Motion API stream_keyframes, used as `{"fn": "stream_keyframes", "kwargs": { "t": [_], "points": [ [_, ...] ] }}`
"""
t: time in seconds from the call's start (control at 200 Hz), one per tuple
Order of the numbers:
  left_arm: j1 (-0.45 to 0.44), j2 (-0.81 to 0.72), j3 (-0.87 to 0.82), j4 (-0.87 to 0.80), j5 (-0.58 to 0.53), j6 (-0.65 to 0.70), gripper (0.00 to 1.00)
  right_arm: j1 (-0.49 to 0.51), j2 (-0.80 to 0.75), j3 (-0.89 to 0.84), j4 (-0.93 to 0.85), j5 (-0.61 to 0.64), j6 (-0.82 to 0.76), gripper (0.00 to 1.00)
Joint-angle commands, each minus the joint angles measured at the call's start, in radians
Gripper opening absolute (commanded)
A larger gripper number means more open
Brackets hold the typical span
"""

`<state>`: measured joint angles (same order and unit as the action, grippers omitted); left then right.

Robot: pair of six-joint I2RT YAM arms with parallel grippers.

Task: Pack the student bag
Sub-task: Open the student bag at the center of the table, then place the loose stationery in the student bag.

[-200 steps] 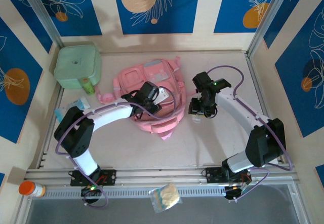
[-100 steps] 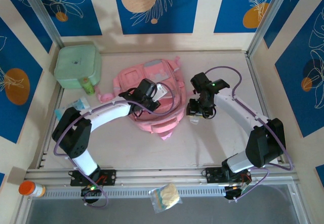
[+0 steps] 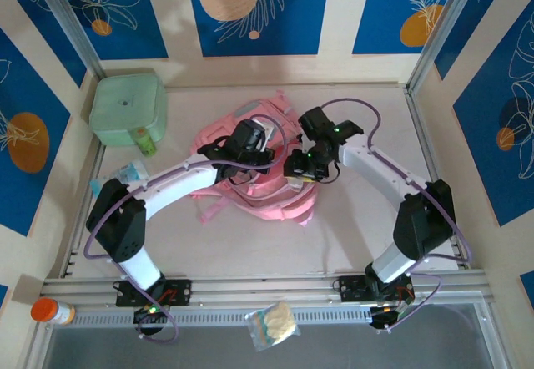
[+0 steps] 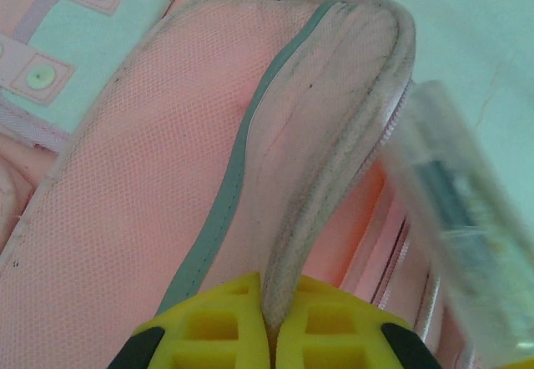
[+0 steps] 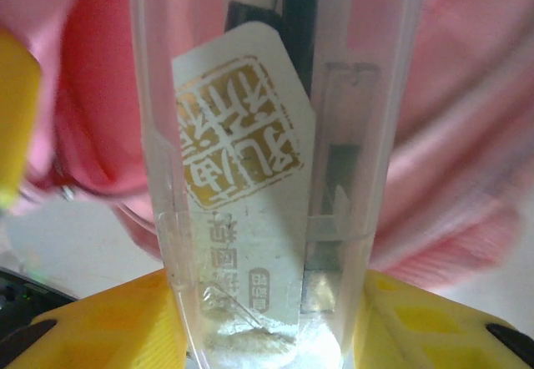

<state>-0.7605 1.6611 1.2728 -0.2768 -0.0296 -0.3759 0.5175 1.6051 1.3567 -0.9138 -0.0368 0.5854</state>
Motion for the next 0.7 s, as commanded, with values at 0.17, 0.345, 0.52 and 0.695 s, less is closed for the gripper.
{"fn": "stream_keyframes", "kwargs": {
  "t": [0.17, 0.345, 0.52, 0.695],
  "points": [
    [-0.005, -0.049, 0.021, 0.091, -0.002, -0.202, 0.00, -0.010, 0.134, 0.114, 0.076, -0.087, 0.033, 0.54],
    [-0.003, -0.059, 0.013, 0.087, -0.009, -0.207, 0.00, -0.024, 0.118, 0.094, 0.110, -0.133, 0.039, 0.64],
    [0.000, -0.057, 0.016, 0.098, 0.030, -0.213, 0.00, -0.080, 0.041, -0.021, 0.215, -0.272, 0.086, 0.57],
    [-0.001, -0.050, 0.013, 0.111, 0.053, -0.224, 0.00, -0.067, 0.065, -0.091, 0.247, -0.266, 0.144, 0.38]
  ]
}}
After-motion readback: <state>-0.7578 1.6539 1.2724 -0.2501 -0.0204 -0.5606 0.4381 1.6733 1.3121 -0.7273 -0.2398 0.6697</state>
